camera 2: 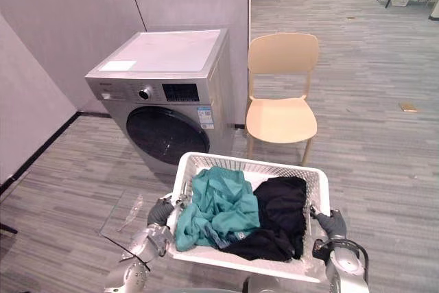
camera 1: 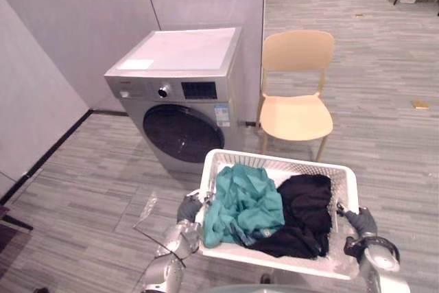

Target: Pick up the laundry basket with both hands and put the clothes into the washing machine.

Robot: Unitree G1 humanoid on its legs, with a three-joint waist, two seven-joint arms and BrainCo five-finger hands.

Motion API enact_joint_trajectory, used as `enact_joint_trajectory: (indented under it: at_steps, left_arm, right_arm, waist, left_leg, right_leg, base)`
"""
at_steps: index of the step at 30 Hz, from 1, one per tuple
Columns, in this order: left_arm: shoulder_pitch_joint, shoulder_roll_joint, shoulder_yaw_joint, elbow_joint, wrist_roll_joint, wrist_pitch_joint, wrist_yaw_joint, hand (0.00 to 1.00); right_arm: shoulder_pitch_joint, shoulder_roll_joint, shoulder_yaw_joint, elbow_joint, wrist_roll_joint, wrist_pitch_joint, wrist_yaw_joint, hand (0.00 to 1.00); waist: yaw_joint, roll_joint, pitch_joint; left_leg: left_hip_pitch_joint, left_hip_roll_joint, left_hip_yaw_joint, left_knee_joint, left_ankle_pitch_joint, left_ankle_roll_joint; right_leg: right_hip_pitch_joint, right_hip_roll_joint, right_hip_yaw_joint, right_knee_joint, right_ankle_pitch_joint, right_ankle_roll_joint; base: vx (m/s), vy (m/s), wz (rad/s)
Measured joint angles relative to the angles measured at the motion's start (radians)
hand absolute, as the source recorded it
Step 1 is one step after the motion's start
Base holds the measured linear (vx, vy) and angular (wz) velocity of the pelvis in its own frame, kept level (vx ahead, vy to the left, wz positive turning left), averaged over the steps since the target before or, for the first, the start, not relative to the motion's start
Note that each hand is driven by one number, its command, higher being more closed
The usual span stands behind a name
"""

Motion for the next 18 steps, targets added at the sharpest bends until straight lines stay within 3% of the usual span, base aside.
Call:
enact_joint_trajectory:
  at_steps: [1,3,4,5,7,9,10,12,13,15,16,18]
  left_arm:
    - [0.009,0.001,0.003,-0.001,-0.004,0.000,0.001,1.00]
    - [0.017,0.005,-0.012,0.001,-0.022,-0.001,0.002,1.00]
    - [0.017,-0.001,-0.020,0.001,-0.022,-0.001,0.003,1.00]
    - [0.023,-0.009,-0.022,0.011,-0.022,0.000,0.008,1.00]
    - [0.018,-0.002,-0.015,0.031,-0.022,0.003,0.031,1.00]
    - [0.015,0.002,-0.018,0.030,-0.022,0.007,0.039,1.00]
    - [0.015,0.010,-0.019,0.030,-0.023,0.009,0.041,1.00]
    - [0.017,0.019,-0.017,0.024,-0.023,0.008,0.042,1.00]
    - [0.016,0.022,-0.016,0.020,-0.023,0.008,0.042,1.00]
    - [0.011,0.032,-0.016,0.016,-0.023,0.007,0.041,1.00]
    - [0.012,0.035,-0.016,0.016,-0.027,0.009,0.042,1.00]
    - [0.027,0.041,-0.023,0.026,-0.030,0.028,0.043,1.00]
  right_arm:
    - [-0.002,-0.005,0.013,0.000,0.000,0.002,-0.002,1.00]
    - [-0.022,-0.028,0.015,0.032,0.000,0.002,-0.002,1.00]
    - [-0.043,-0.051,0.013,0.058,0.003,0.001,-0.002,1.00]
    - [-0.064,-0.071,0.023,0.102,0.006,0.000,-0.001,1.00]
    - [-0.070,-0.061,0.040,0.123,-0.002,0.002,-0.001,1.00]
    - [-0.071,-0.059,0.046,0.125,-0.002,0.003,-0.001,1.00]
    - [-0.070,-0.054,0.049,0.124,-0.004,0.003,-0.001,1.00]
    - [-0.070,-0.043,0.051,0.123,-0.004,0.003,-0.001,1.00]
    - [-0.069,-0.039,0.051,0.123,-0.004,0.002,-0.001,1.00]
    - [-0.070,-0.037,0.049,0.123,-0.004,0.002,0.001,1.00]
    - [-0.073,-0.035,0.049,0.125,-0.004,0.002,0.002,1.00]
    - [-0.058,-0.035,0.049,0.160,-0.007,0.004,0.014,1.00]
  waist:
    - [0.009,-0.020,0.006]
    - [0.027,-0.039,-0.002]
    - [0.029,-0.028,-0.009]
    - [0.032,-0.020,-0.023]
    - [0.023,-0.054,-0.039]
    - [0.026,-0.069,-0.031]
    - [0.024,-0.073,-0.027]
    - [0.026,-0.078,-0.025]
    - [0.023,-0.078,-0.025]
    - [0.019,-0.077,-0.026]
    - [0.021,-0.077,-0.026]
    - [0.019,-0.077,-0.024]
  left_leg:
    - [-0.084,0.000,0.024,-0.076,-0.070,-0.002]
    - [-0.142,-0.046,0.022,-0.457,-0.094,-0.005]
    - [-0.144,-0.059,0.010,-0.750,-0.049,-0.036]
    - [-0.136,-0.081,-0.011,-0.846,0.121,-0.019]
    - [-0.091,-0.144,-0.004,-0.868,0.095,0.049]
    - [-0.032,-0.179,-0.006,-0.897,0.077,0.076]
    - [0.028,-0.190,-0.022,-0.929,0.064,0.094]
    - [0.125,-0.199,-0.040,-0.964,0.062,0.097]
    - [0.143,-0.198,-0.050,-0.967,0.062,0.097]
    - [0.176,-0.187,-0.077,-0.971,0.062,0.097]
    - [0.192,-0.170,-0.093,-0.976,0.062,0.097]
    - [0.210,-0.147,-0.125,-0.974,0.060,0.092]
  right_leg:
    - [0.057,-0.021,0.014,-0.038,-0.022,0.013]
    - [0.117,-0.065,0.030,-0.089,-0.043,0.051]
    - [0.152,-0.075,0.034,-0.110,-0.063,0.080]
    - [0.173,-0.084,0.046,-0.097,-0.096,0.112]
    - [0.162,-0.146,0.072,0.018,-0.127,0.148]
    - [0.072,-0.177,0.112,0.281,-0.079,0.223]
    - [0.013,-0.188,0.146,0.458,-0.017,0.283]
    - [-0.060,-0.207,0.161,0.677,-0.007,0.299]
    - [-0.081,-0.217,0.155,0.714,-0.008,0.294]
    - [-0.144,-0.267,0.124,0.740,-0.005,0.244]
    - [-0.199,-0.326,0.099,0.713,-0.006,0.200]
    - [-0.244,-0.374,0.117,0.647,-0.006,0.185]
  base:
    - [0.60,0.065,-0.24]
    - [0.55,0.105,-0.15]
    - [0.58,0.176,-0.14]
    - [0.61,0.191,-0.15]
    - [0.64,0.156,0.16]
    - [0.58,0.118,0.31]
    - [0.40,0.064,0.20]
    - [0.48,0.037,0.28]
    - [0.44,-0.016,0.38]
    - [0.29,-0.070,0.35]
    - [0.22,-0.076,0.26]
    - [0.27,-0.187,0.36]
